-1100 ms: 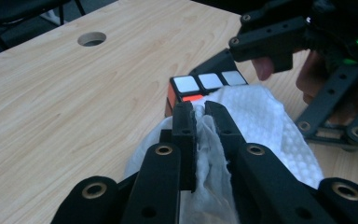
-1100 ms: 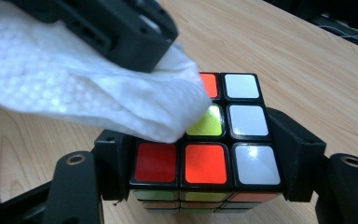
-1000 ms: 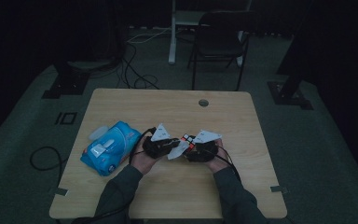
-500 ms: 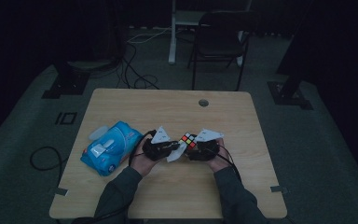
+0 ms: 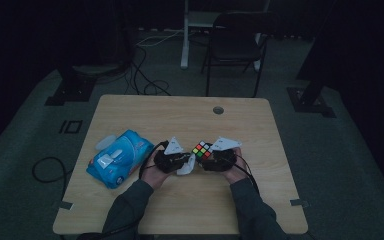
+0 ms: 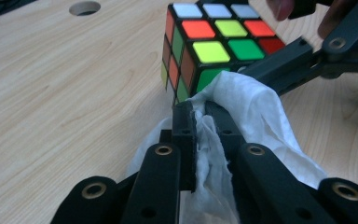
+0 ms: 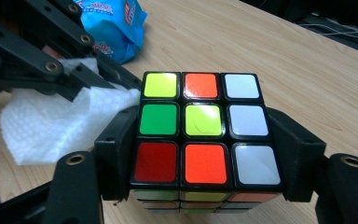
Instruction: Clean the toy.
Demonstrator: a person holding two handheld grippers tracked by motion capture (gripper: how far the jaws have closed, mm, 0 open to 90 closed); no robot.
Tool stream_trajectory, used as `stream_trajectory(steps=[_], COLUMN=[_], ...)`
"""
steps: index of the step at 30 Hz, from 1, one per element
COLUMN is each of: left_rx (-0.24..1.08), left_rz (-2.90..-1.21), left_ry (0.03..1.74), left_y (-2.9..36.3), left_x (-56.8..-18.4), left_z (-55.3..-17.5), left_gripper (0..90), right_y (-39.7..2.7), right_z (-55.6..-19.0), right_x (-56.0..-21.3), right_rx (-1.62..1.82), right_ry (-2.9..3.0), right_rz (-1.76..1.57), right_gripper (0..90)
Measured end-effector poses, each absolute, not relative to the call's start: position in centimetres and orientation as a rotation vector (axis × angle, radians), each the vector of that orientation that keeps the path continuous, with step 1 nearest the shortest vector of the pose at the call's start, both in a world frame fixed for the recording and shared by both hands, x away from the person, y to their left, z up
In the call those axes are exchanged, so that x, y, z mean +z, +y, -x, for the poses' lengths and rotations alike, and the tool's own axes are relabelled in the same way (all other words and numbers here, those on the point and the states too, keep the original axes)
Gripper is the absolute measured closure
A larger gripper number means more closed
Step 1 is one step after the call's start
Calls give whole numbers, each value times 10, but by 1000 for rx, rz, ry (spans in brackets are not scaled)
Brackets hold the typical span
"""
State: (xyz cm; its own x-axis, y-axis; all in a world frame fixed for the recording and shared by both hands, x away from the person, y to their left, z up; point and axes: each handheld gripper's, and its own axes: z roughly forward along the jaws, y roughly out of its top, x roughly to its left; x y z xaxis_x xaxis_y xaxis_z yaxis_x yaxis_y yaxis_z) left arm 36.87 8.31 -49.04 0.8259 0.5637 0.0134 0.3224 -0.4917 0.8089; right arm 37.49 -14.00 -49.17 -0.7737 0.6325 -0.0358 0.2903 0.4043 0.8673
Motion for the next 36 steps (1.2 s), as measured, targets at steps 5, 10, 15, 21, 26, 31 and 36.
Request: stream_trajectory(steps=[5, 10, 15, 21, 26, 31, 36], left_rx=[347, 345, 327, 309, 302, 276, 267], left_rz=[-2131, -2132, -2143, -2152, -2158, -2164, -2156], left_ry=[661, 664, 646, 630, 618, 596, 599], left_y=[83, 82, 77, 68, 63, 58, 55], left_x=[-494, -495, -497, -500, -500, -501, -502], left_z=[-370, -370, -369, -368, -367, -364, -363], left_gripper=[845, 845, 845, 845, 845, 845, 845], right_y=[-139, -140, -141, -142, -143, -142, -142], right_z=[-375, -375, -376, -377, -377, -377, -378], right_x=[-491, -492, -491, -491, -490, -490, -491], right_rx=[1323, 1318, 1334, 1327, 1327, 1325, 1322], right_ry=[2300, 2301, 2288, 2277, 2268, 2263, 2267], right_rz=[-800, -809, -820, -837, -848, -852, -861], right_gripper=[343, 342, 343, 343, 343, 343, 342])
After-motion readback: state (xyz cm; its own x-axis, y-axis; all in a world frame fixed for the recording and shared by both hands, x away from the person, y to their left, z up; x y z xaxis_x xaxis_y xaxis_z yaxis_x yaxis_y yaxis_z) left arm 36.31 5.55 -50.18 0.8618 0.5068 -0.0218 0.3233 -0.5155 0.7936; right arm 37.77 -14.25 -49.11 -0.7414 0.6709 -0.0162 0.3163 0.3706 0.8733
